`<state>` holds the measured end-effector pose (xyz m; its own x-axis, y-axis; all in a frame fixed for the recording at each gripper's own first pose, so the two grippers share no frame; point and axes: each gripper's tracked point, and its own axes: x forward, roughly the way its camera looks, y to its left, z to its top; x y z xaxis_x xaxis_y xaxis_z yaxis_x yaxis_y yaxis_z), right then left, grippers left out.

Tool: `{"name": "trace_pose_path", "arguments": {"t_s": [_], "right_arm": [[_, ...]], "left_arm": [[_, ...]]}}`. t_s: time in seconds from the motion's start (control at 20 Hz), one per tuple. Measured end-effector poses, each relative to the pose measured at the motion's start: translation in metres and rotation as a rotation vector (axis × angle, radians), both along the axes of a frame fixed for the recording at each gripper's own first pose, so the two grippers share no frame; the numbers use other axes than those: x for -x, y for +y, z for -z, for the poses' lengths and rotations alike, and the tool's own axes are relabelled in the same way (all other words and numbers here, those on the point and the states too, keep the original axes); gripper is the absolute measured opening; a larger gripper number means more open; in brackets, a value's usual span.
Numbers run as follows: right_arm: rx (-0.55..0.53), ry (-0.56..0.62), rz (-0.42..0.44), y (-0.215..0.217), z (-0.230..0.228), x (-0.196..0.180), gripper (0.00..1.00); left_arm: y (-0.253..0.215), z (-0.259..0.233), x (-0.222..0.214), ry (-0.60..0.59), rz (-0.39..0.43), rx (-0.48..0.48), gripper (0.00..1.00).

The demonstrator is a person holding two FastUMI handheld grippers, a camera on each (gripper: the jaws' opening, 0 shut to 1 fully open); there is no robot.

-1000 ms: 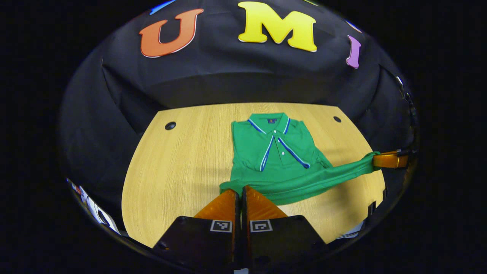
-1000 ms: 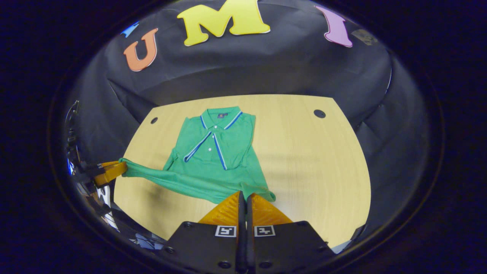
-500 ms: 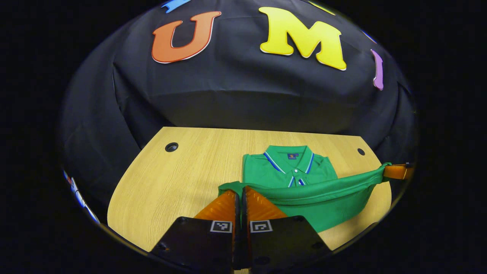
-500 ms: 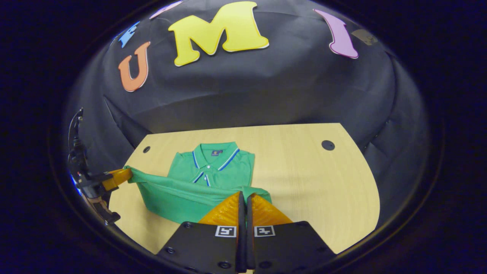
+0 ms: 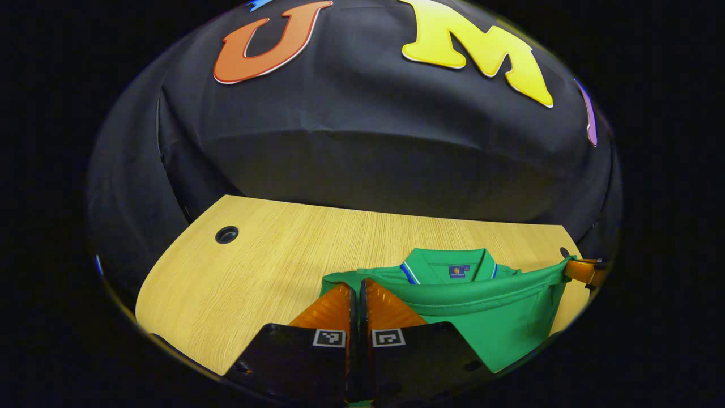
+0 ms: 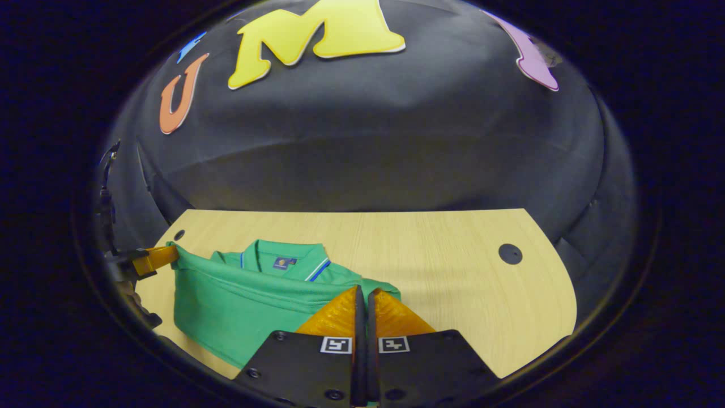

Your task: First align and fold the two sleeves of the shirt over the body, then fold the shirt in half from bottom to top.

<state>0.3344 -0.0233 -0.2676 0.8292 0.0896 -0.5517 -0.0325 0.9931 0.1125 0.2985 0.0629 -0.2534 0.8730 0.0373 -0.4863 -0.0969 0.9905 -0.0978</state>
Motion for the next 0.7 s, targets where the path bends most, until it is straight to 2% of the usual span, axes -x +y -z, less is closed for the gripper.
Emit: {"name": "trace_pose_path", "arguments": {"t_s": [0.3, 0.55, 0.7], "right_arm": [[-0.019, 0.051, 0.044, -0.001, 0.04, -0.055, 0.02], [0.045, 0.097, 0.023, 0.001, 0.067, -0.059, 0.02], [0.062, 0.09, 0.024, -0.001, 0.064, -0.06, 0.01]], "left_arm": [[0.005, 0.04, -0.04, 0.078, 0.015, -0.034, 0.03], [0.001, 0.058, -0.049, 0.118, 0.055, -0.088, 0.03], [0.001, 0.06, -0.055, 0.112, 0.06, -0.092, 0.07]]}}
